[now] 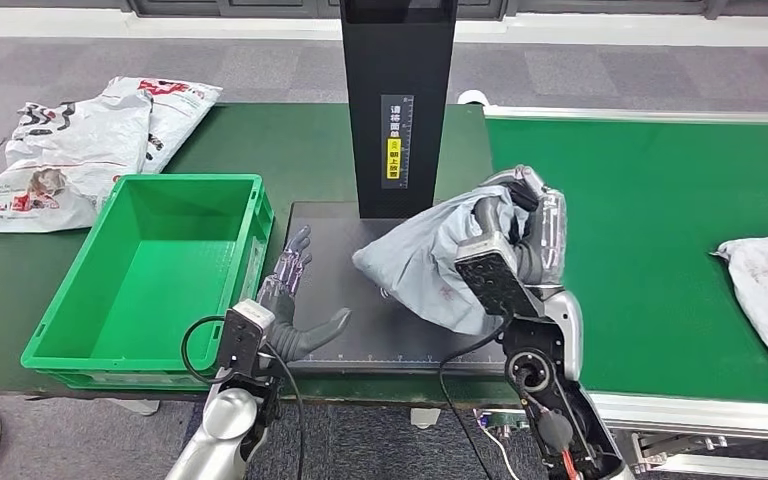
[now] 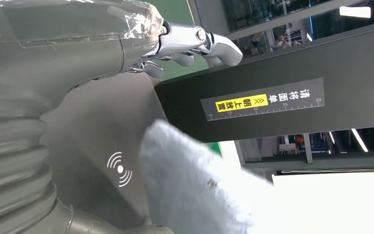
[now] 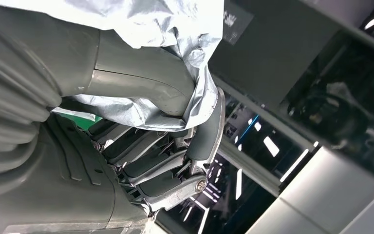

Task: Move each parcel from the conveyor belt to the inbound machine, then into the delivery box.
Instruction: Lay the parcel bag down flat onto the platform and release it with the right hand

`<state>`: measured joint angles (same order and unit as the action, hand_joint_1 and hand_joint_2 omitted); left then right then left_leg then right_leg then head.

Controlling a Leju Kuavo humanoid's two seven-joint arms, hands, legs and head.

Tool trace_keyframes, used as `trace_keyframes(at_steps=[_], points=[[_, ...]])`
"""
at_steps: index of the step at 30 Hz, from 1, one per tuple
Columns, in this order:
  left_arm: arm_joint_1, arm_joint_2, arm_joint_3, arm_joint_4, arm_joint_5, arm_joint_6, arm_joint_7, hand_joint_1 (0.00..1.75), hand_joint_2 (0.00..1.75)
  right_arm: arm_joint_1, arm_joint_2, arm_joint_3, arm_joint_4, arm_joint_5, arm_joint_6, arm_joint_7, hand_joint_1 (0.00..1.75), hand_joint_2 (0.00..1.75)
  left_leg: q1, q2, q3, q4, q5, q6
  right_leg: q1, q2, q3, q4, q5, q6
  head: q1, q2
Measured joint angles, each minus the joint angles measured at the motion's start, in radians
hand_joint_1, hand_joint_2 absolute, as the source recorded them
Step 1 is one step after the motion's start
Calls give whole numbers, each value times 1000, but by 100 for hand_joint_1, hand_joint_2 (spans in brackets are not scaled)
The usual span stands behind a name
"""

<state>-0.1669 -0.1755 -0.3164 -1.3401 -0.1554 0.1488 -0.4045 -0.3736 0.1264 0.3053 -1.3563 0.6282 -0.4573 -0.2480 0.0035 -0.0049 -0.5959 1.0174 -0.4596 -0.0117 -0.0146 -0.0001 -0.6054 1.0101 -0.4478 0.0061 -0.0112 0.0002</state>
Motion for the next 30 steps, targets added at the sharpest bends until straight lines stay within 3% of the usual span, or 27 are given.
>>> trace_keyframes(at_steps=[6, 10, 17, 30], points=[[-36, -6, -16, 34, 26, 9, -5, 0, 175, -97, 37, 56, 132, 19, 19, 34, 168, 175, 0, 0, 0, 0, 0, 0, 0, 0, 0, 0, 0, 0, 0, 0], [-47, -8, -21, 49, 31, 16, -5, 0, 175, -134, 55, 73, 192, 19, 23, 37, 0, 175, 0, 0, 0, 0, 1, 0, 0, 0, 0, 0, 1, 0, 0, 0], [-46, -8, -22, 52, 42, 34, -3, 0, 175, -161, 81, 77, 274, -36, 30, 19, 0, 175, 0, 0, 0, 0, 0, 0, 0, 0, 0, 0, 0, 0, 0, 0], [-28, -8, -22, 41, 36, 42, 3, 0, 175, -156, 79, 77, 309, -124, 50, -6, 0, 175, 0, 0, 0, 0, 0, 0, 0, 0, 0, 0, 0, 0, 0, 0]])
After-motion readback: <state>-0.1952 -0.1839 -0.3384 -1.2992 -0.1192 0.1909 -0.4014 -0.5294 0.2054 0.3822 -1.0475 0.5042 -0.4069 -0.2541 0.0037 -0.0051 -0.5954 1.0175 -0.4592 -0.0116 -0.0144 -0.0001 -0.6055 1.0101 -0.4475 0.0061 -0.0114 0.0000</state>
